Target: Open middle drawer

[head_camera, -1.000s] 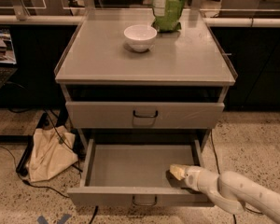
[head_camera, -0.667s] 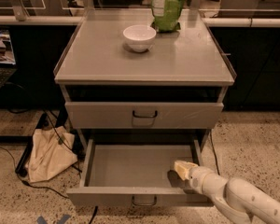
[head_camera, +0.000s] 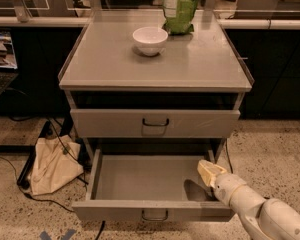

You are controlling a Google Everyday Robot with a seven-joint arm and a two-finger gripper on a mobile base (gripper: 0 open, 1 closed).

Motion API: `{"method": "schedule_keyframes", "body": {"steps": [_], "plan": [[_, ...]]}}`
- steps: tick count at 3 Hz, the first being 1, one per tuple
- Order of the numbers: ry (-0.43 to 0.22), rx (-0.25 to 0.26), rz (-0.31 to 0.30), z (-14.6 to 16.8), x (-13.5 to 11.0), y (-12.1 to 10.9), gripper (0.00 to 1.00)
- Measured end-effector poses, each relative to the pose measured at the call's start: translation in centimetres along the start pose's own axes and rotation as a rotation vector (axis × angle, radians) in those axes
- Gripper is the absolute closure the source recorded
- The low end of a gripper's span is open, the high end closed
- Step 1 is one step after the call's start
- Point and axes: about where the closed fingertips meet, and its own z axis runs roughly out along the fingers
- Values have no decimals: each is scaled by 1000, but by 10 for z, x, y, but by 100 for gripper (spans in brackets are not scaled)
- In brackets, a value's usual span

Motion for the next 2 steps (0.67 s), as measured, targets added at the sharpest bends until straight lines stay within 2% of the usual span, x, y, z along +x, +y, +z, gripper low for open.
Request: {"method": "schedule_keyframes", "body": {"steps": [2], "plan": [[0,0,0,0,0,0,6]]}}
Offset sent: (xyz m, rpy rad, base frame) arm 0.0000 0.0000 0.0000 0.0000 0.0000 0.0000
